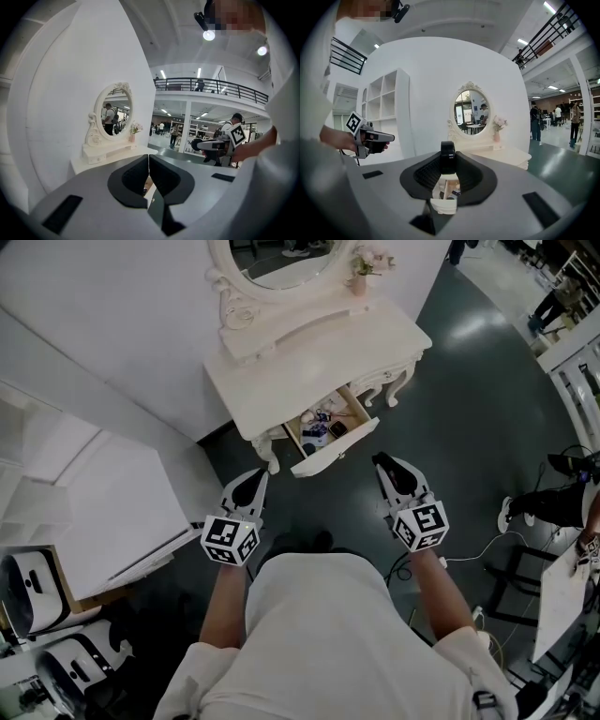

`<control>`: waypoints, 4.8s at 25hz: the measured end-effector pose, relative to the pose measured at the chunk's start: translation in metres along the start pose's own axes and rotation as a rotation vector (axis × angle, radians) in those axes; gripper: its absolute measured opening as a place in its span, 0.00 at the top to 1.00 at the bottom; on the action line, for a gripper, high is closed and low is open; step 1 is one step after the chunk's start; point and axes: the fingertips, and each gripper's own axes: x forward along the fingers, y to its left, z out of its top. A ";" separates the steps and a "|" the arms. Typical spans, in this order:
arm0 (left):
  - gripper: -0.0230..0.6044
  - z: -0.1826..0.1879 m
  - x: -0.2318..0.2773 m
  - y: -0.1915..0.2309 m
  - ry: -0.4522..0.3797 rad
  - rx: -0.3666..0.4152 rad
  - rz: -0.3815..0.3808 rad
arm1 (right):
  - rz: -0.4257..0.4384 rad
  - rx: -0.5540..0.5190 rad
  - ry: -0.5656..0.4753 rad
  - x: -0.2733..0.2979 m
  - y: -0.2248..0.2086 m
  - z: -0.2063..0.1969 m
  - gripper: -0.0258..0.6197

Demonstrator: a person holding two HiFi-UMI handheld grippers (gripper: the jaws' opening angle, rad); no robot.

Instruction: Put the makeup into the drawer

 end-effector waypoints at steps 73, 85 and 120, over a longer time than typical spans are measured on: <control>0.93 -0.074 0.229 0.131 0.284 -0.087 -0.103 | 0.295 -0.019 0.780 0.271 -0.073 -0.203 0.81; 0.93 -0.125 0.228 0.129 0.342 -0.186 0.012 | 0.449 -0.169 0.986 0.300 -0.077 -0.283 0.81; 0.93 -0.151 0.213 0.136 0.418 -0.193 0.119 | 0.619 -0.525 1.254 0.314 -0.085 -0.356 0.71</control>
